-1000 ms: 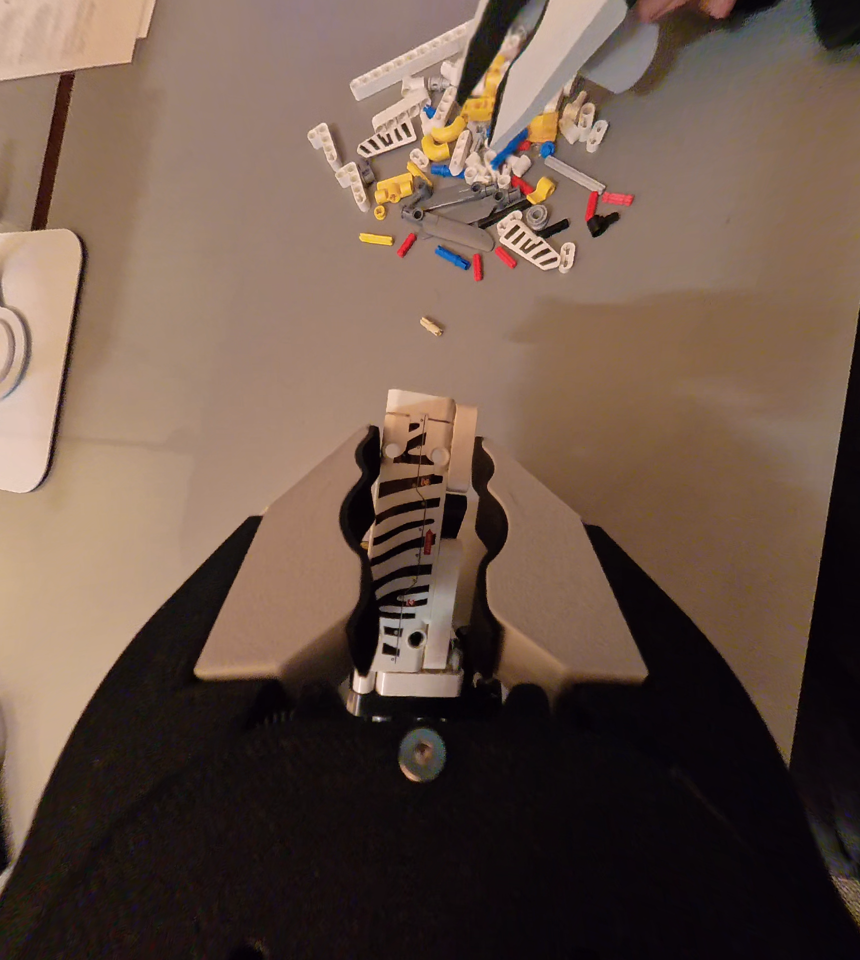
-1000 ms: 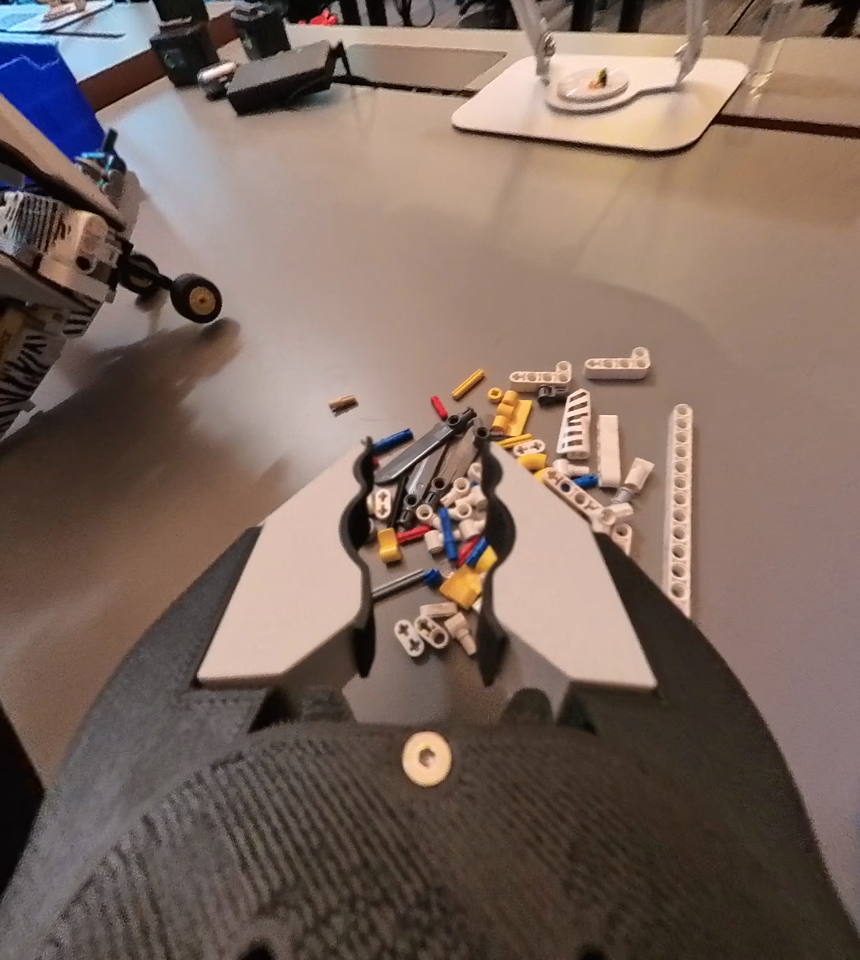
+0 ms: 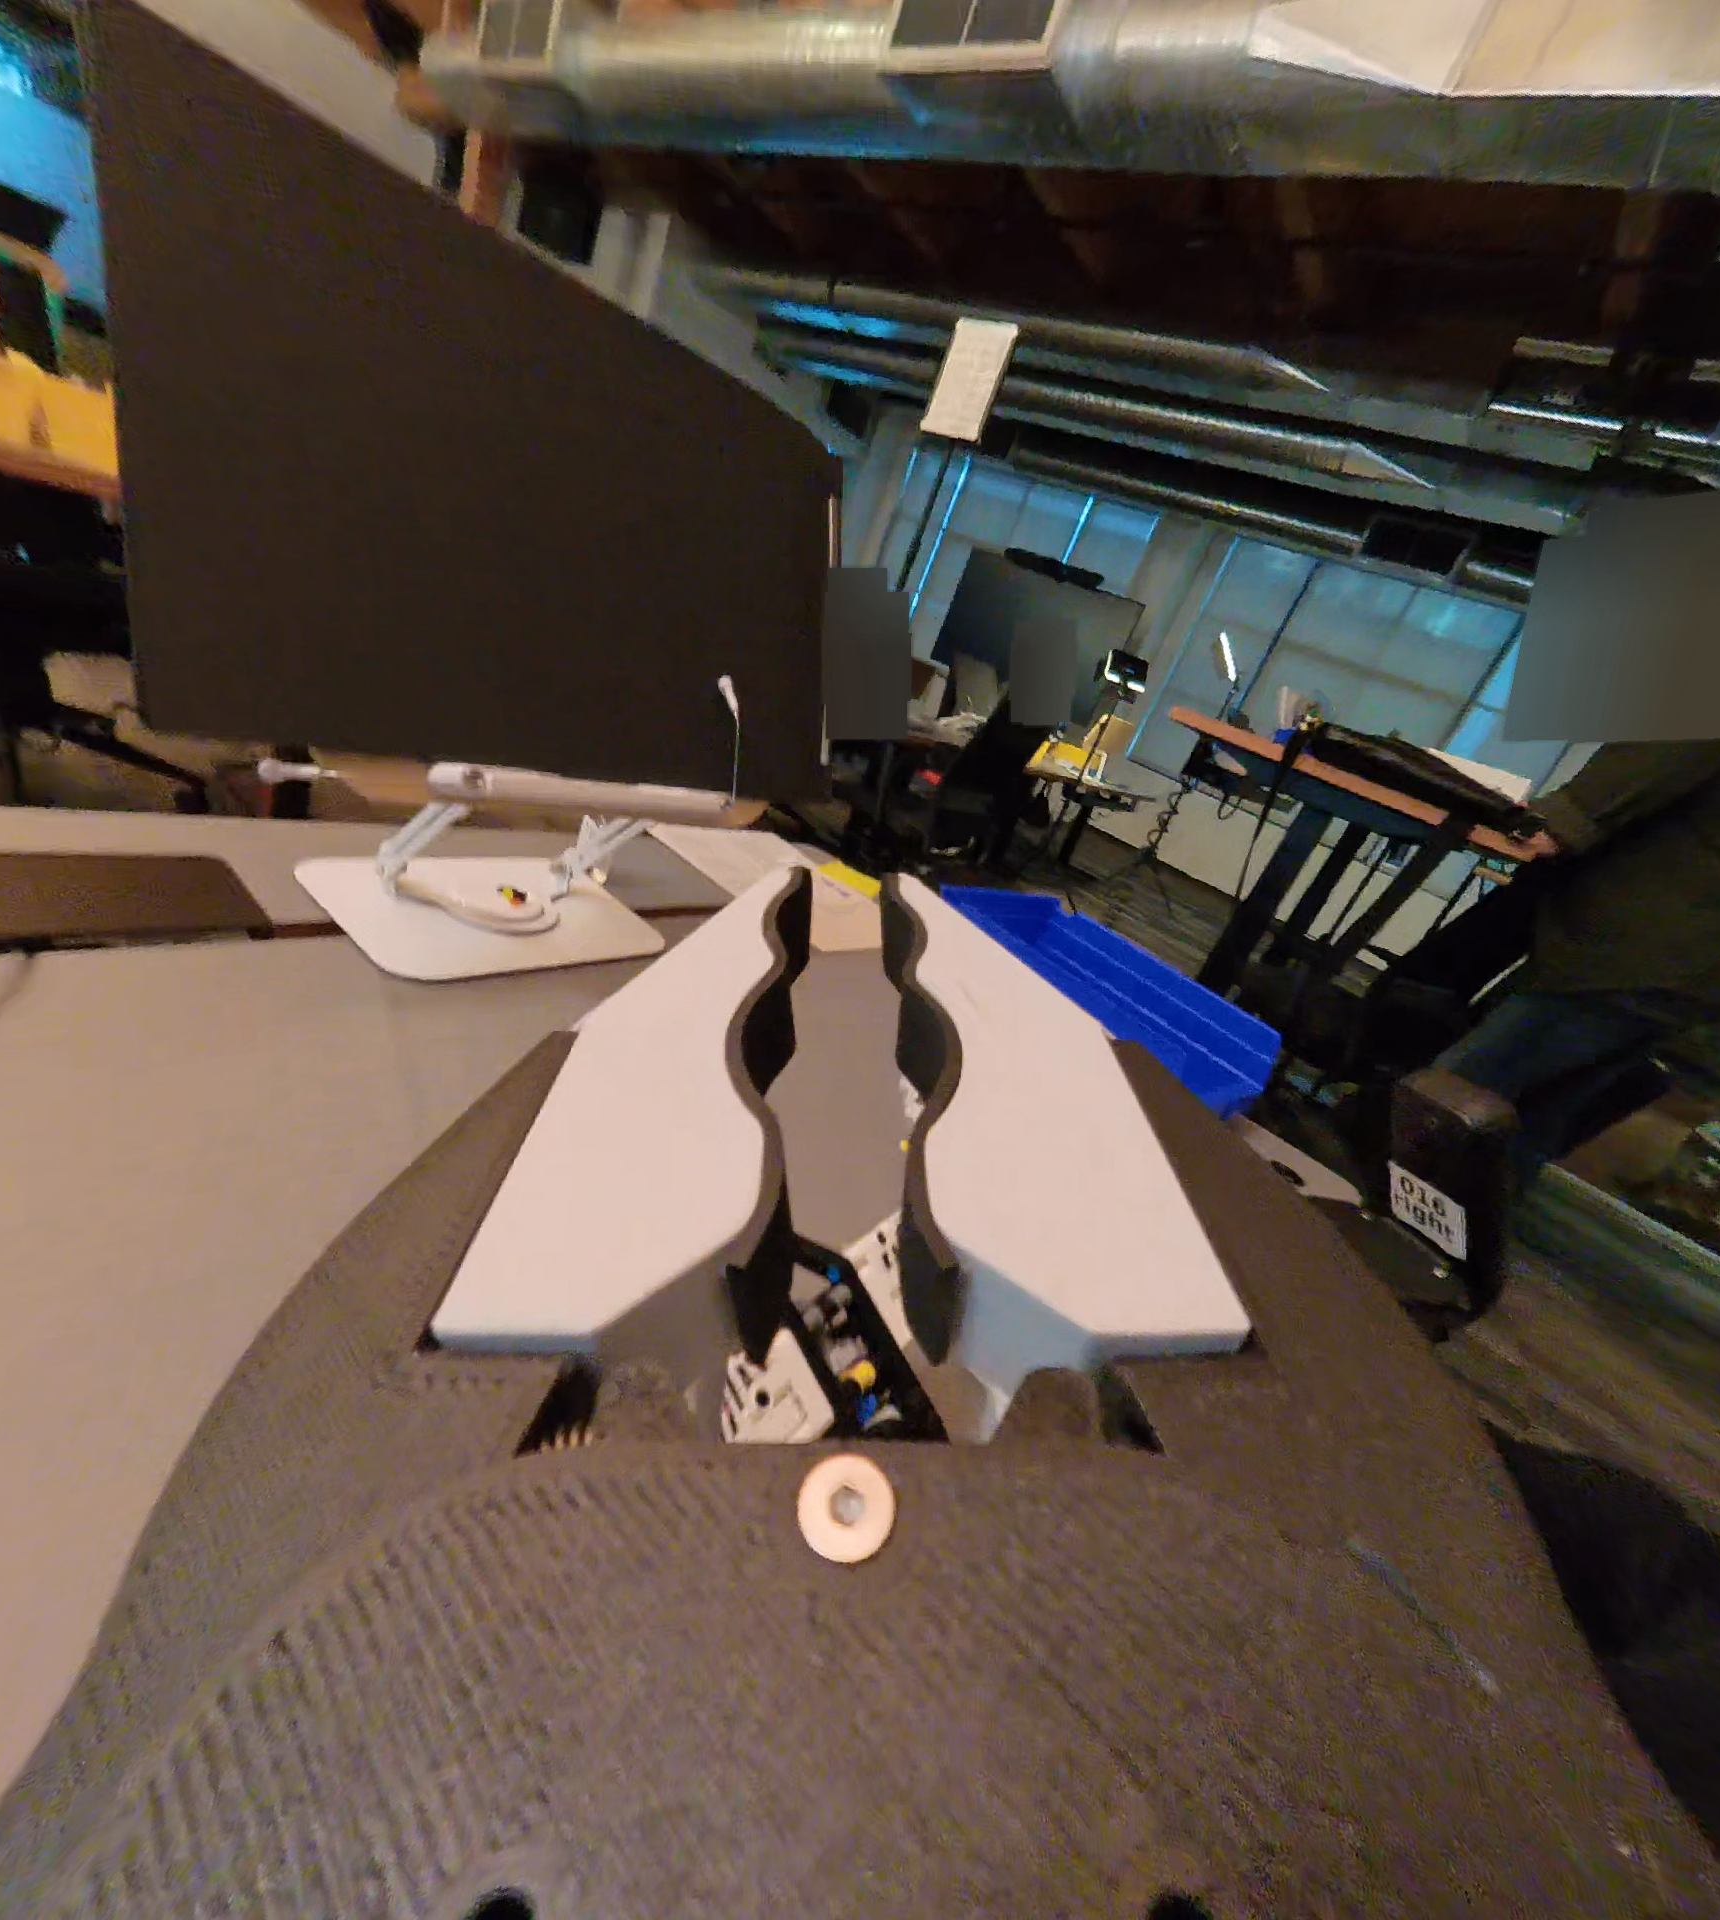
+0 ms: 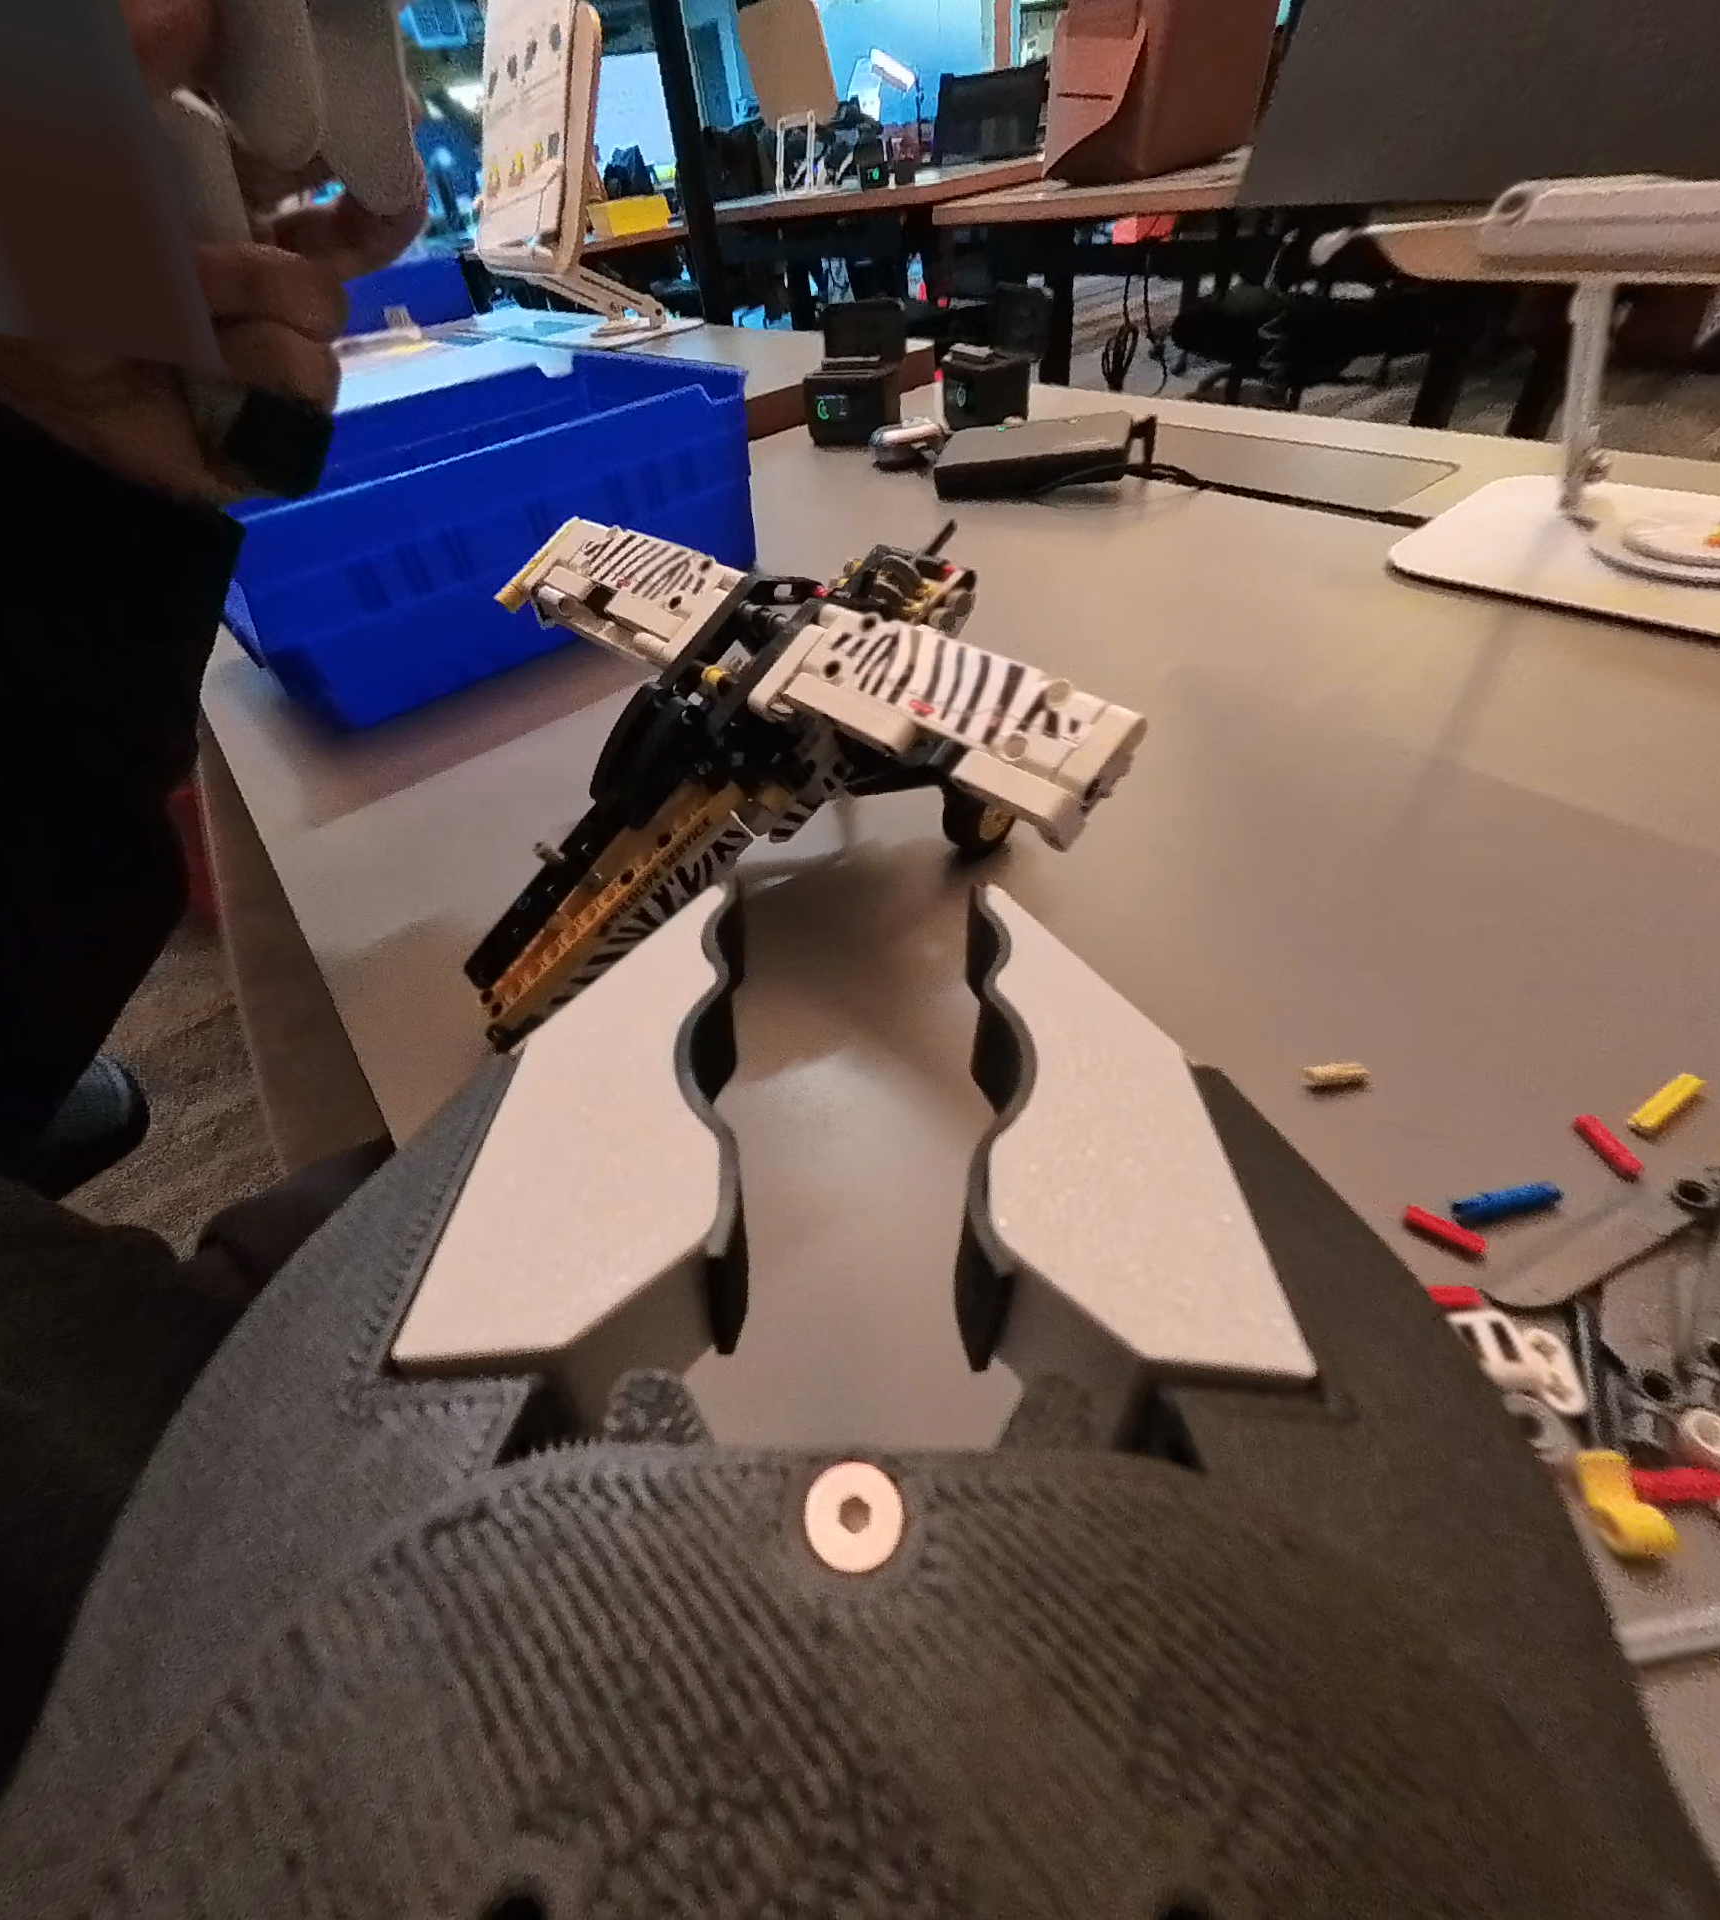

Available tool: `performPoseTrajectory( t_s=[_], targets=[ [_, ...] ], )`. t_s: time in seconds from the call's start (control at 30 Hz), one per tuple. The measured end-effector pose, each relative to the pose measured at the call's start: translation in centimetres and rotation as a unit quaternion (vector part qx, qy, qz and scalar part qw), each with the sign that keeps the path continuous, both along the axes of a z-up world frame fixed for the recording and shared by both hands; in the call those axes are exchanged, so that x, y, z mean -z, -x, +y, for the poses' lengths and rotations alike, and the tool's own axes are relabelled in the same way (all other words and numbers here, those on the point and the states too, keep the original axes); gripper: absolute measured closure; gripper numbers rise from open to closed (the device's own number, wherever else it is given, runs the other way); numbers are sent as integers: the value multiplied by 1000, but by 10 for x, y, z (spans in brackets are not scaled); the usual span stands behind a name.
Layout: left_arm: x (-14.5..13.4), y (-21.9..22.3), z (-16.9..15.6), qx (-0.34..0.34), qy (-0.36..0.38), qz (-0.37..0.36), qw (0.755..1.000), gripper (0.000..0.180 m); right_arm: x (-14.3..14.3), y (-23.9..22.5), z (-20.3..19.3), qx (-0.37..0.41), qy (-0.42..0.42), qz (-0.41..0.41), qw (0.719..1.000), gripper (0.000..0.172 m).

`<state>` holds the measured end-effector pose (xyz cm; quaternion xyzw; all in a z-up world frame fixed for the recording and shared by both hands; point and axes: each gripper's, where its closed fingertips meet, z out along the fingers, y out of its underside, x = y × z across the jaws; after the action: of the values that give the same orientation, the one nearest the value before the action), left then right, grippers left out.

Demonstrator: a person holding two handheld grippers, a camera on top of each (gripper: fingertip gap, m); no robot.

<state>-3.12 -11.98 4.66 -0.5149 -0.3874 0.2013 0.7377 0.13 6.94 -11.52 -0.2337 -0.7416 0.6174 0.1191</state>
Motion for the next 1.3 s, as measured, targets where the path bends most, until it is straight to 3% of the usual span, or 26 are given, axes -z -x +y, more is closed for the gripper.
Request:
performPoseTrajectory(
  t_s=[0.07,0.13,0.2,0.27,0.43,0.6,0.7,0.77,0.8,1.0,1.13,1.23,1.3],
  targets=[
    [20,0,-6,-15,24,-14,999,167,5,-1,-9,-2,-22,-7,1000,129],
    [54,-1,-18,-81,33,-32,996,174,14,-2,-12,11,-67,-8,998,128],
    [81,-12,-35,-144,-4,-50,988,180,22,-6,-13,24,-100,-1,995,128],
    [88,-26,-56,-183,-64,-25,981,180,28,-14,-21,21,-109,-13,994,128],
    [85,-42,-73,-130,-118,45,983,180,43,-32,-63,1,-89,-114,990,112],
    [106,-34,-53,-103,-51,16,993,170,48,-36,-99,-5,-84,-134,987,82],
    [108,-32,-49,-106,-61,20,992,170,60,-36,-117,-17,-107,-159,981,94],
    [114,-28,-48,-106,-57,9,993,170,69,-34,-121,-16,-132,-165,977,119],
    [118,-27,-48,-106,-49,2,993,169,70,-32,-120,-15,-142,-159,977,121],
    [131,-21,-49,-120,-27,-22,992,161,64,4,-68,33,-181,-124,975,143],
    [139,-14,-31,-66,-74,-65,993,154,58,37,-28,82,-166,-118,976,144],
    [145,-10,-16,-28,-100,-96,990,153,56,41,-27,74,-139,-126,980,142],
    [145,-10,-12,-17,-119,-104,987,153,56,42,-26,77,-138,-116,981,131]
  ],
)
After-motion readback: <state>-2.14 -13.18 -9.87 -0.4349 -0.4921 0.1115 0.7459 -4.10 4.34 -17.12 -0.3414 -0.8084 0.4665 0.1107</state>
